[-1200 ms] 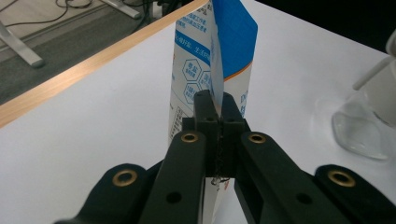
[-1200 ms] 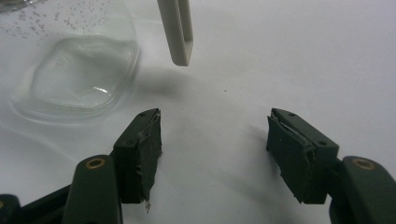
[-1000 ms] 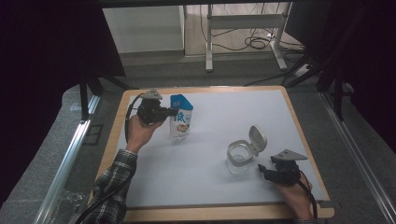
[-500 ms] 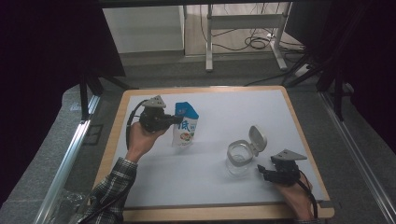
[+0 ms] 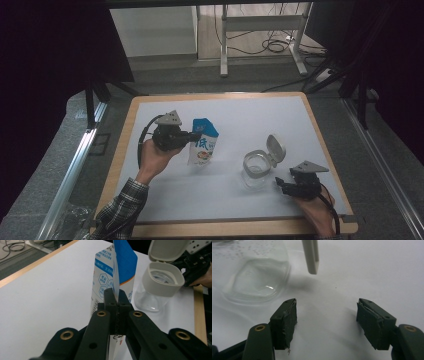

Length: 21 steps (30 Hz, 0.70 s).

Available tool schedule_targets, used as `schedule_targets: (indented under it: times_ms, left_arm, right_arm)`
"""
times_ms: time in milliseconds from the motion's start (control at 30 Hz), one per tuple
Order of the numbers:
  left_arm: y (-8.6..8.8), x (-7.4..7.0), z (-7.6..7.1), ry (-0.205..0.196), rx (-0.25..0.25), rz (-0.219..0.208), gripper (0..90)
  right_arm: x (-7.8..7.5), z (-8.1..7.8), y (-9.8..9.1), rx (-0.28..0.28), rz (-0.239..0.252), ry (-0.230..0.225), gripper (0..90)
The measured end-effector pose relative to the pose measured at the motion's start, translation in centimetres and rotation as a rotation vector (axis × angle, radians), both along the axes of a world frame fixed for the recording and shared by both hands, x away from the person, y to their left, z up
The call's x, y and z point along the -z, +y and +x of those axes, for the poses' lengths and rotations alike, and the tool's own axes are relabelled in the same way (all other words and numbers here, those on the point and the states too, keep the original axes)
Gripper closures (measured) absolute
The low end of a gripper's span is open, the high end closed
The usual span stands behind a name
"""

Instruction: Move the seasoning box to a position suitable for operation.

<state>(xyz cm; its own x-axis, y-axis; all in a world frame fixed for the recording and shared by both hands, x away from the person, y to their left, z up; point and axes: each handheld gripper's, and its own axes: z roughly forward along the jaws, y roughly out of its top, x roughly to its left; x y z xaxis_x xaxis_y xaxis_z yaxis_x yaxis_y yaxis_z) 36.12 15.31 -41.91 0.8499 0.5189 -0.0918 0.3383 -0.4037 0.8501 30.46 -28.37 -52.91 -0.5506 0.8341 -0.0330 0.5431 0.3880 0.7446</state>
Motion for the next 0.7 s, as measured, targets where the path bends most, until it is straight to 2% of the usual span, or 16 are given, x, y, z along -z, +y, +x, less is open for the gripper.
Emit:
schedule_targets:
  times_ms: [333,533,700]
  left_arm:
    - [-0.7,-0.3,-1.9,-0.019,0.029,-0.015,90.0]
    - [-1.1,-0.3,-2.8,-0.016,0.042,-0.016,90.0]
    - [-1.4,-0.3,-3.6,-0.019,0.053,-0.019,90.0]
  right_arm:
    - [-0.2,-1.1,0.6,-0.027,-0.001,0.001,33.5]
    - [-0.2,-1.9,1.1,-0.030,-0.003,0.003,33.5]
    - [-0.6,-2.7,1.8,-0.055,0.015,-0.021,33.5]
